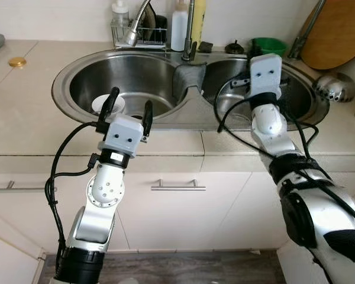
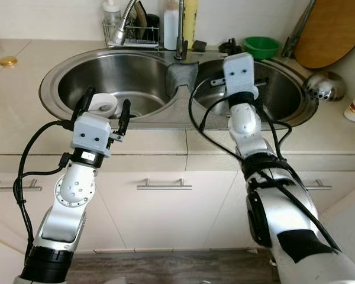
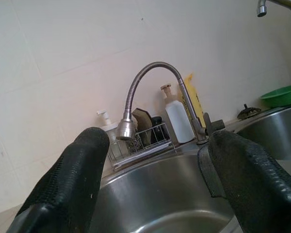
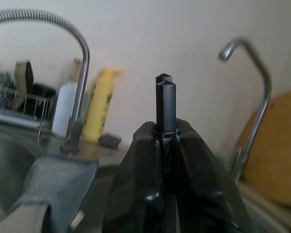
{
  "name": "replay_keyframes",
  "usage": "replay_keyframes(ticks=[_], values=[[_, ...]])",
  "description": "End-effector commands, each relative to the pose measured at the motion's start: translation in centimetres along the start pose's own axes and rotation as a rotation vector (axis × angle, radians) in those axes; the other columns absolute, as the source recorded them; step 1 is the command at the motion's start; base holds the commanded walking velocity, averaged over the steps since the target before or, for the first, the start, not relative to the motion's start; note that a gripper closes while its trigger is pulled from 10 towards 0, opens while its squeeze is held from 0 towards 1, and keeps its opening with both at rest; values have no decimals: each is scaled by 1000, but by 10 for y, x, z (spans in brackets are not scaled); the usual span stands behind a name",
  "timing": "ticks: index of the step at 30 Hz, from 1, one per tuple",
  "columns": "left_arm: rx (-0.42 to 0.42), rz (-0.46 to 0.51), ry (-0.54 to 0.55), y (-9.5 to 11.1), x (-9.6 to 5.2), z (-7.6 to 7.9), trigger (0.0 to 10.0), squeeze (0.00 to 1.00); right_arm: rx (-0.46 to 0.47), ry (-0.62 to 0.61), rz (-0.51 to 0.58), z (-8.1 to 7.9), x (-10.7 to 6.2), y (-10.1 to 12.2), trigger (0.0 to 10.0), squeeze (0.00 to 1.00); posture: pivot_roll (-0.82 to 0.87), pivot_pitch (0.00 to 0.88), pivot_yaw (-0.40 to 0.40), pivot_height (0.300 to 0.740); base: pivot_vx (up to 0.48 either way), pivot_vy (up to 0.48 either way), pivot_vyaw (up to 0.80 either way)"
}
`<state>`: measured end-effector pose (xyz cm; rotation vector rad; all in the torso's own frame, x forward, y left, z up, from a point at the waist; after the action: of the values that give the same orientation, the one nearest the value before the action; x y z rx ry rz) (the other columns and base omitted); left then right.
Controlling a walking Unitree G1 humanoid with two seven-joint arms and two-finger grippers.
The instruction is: Kitchen organization
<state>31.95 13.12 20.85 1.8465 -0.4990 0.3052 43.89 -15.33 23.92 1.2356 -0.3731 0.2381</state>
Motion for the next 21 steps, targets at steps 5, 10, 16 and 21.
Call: replay_keyframes(ticks=[5, 10, 16, 21], values=[[12, -4, -11, -1, 0, 3, 10000, 0, 125, -25, -128, 8, 4, -14, 10000, 1000, 107, 0, -71, 740, 0, 0, 0], [11, -8, -18, -2, -1, 5, 10000, 0, 155, -13, -140, 9, 8, -12, 10000, 1000, 108, 0, -70, 740, 0, 0, 0], [7, -13, -18, -3, -2, 6, 10000, 0, 178, -7, -113, 12, 11, -6, 10000, 1000, 103, 0, -75, 740, 0, 0, 0], [4, -23, -19, -6, -4, 7, 10000, 0, 217, 3, -54, 11, 12, 3, 10000, 1000, 98, 0, -75, 740, 0, 0, 0]])
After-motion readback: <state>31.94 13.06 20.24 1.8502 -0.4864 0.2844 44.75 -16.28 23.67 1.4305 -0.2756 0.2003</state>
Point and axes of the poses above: a point about 5 cm out from each wrist's last joint towards the gripper, its own x axis pointing out of the wrist towards the gripper, its own y axis along the axis of the wrist's last joint, z = x × y, the point moved 4 cm from there along x, pointing out of the wrist towards the gripper, and after that the axes turned 6 degrees about -x, right-handed, at the moved point
